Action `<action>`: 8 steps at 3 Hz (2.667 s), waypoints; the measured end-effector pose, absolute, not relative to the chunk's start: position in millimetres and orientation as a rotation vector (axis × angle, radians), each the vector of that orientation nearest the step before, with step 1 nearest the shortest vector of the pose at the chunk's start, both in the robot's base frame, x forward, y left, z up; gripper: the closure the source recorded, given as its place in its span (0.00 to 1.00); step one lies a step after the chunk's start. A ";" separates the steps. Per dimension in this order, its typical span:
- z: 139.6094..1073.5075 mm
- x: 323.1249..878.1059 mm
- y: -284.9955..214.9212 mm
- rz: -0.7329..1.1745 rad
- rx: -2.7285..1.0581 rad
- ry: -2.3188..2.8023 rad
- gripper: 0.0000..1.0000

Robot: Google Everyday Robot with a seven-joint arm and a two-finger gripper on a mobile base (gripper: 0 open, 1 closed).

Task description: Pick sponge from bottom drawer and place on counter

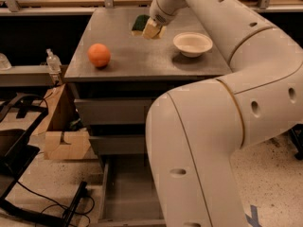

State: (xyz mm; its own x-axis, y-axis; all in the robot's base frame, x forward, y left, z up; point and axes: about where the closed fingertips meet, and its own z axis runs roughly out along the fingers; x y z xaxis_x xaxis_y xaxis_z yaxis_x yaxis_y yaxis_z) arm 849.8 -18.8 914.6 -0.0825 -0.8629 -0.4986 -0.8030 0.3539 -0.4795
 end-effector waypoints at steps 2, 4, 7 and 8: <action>858.0 866.6 -6.4 -0.063 -1.417 1.888 1.00; 848.5 868.1 0.1 -0.053 -1.425 1.888 0.56; 841.9 868.4 5.2 -0.044 -1.435 1.894 0.00; 845.2 868.4 5.2 -0.044 -1.435 1.894 0.00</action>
Offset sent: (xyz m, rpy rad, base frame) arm 0.0238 0.0284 -0.0800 0.0711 -0.0060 0.0110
